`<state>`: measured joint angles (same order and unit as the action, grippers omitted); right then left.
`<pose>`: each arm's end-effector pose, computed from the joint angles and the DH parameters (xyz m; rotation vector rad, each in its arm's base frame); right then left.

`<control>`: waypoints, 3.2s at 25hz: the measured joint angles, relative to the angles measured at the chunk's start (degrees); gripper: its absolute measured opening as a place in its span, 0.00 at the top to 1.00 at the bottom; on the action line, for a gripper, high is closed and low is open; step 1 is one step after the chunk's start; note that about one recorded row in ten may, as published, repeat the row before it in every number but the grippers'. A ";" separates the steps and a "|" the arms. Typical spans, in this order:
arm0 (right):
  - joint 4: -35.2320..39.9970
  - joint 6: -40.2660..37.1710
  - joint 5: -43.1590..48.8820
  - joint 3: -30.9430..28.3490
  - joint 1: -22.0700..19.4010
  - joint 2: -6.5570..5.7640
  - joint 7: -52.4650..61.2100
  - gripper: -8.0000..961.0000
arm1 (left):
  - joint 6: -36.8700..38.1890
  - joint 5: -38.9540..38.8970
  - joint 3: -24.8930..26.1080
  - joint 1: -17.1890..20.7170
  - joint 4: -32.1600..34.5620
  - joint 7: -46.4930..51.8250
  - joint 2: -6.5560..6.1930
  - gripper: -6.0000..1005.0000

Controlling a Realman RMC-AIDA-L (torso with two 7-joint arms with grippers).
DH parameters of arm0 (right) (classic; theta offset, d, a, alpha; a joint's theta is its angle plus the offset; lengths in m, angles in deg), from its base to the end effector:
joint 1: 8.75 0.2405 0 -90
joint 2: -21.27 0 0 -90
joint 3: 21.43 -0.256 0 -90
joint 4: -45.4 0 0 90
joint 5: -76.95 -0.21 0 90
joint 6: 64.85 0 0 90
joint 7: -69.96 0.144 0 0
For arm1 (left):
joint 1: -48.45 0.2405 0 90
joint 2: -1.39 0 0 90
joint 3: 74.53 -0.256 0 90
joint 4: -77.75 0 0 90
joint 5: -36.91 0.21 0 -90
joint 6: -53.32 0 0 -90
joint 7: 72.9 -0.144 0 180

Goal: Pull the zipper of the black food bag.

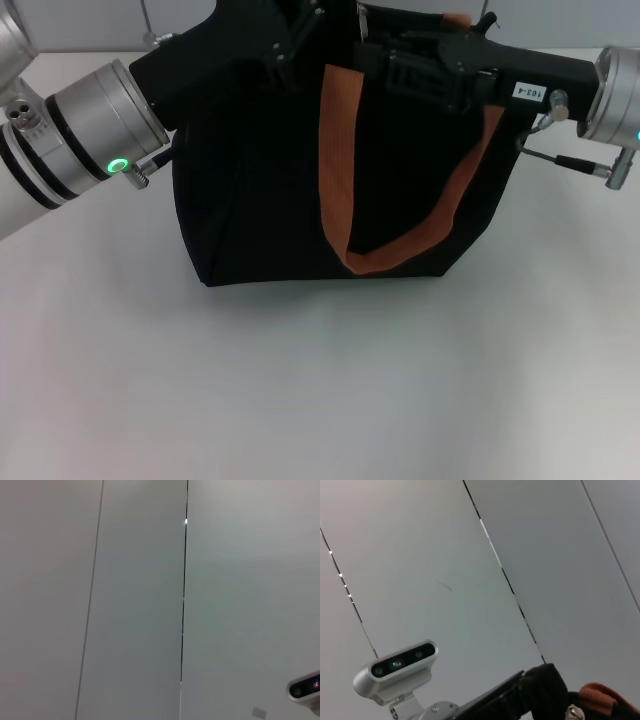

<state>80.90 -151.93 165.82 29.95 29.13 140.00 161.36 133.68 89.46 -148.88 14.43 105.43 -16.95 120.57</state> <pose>0.1696 0.3728 0.0050 -2.6567 0.7023 1.1938 -0.1658 0.3638 -0.0170 -2.3577 -0.2377 -1.3362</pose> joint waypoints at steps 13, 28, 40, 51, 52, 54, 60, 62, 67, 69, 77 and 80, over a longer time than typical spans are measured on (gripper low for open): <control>-2.64 -0.37 0.07 0.08 2.58 -1.70 10.86 0.67 | -0.56 -0.01 0.00 -0.09 -0.14 -0.35 0.00 0.94; -3.77 -0.55 0.12 0.04 3.43 -1.86 11.97 0.69 | -0.65 -0.03 -0.18 0.18 -0.68 -1.08 0.00 0.94; -4.69 -0.30 0.08 -0.06 3.35 -1.94 12.67 0.70 | -0.65 -0.06 -0.18 0.28 -0.96 -1.61 0.00 0.94; -8.34 -2.39 0.12 -0.42 5.19 -4.33 18.26 0.69 | -0.65 -0.08 -0.21 0.05 -0.97 -1.99 0.00 0.94; -8.39 -2.39 0.11 -0.44 5.23 -4.39 18.39 0.69 | -0.65 -0.08 -0.23 0.03 -0.97 -2.27 0.00 0.94; -8.44 -2.33 0.07 -0.45 5.39 -4.43 18.75 0.69 | -0.65 -0.08 -0.26 0.01 -0.97 -2.58 0.00 0.94; -8.44 -1.85 0.14 -0.26 5.83 -4.47 19.40 0.69 | -0.65 -0.08 -0.26 0.00 -0.97 -2.61 0.00 0.94; -8.43 -1.82 0.14 -0.31 5.87 -4.47 19.41 0.69 | -0.65 -0.08 -0.26 0.00 -0.97 -2.61 0.00 0.94; -8.43 -1.81 0.14 -0.45 5.88 -4.48 19.49 0.69 | -0.88 -0.08 -0.26 0.00 -0.97 -2.61 0.00 0.94; -8.43 -2.01 0.14 -0.35 5.88 -4.48 19.50 0.69 | -1.18 -0.08 -0.26 -0.05 -0.97 -2.61 0.00 0.94; -9.27 -2.67 0.14 -0.34 6.46 -4.80 19.68 0.69 | -1.76 -0.08 -0.26 -0.10 -0.97 -2.61 0.00 0.93; -9.49 -2.68 0.04 -0.50 6.18 -4.86 19.69 0.69 | -1.79 -0.20 -0.27 -0.10 -0.97 -2.61 0.00 0.93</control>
<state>71.42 -154.61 165.86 29.45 35.32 135.13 181.05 131.89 89.25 -149.15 14.33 104.46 -19.56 120.56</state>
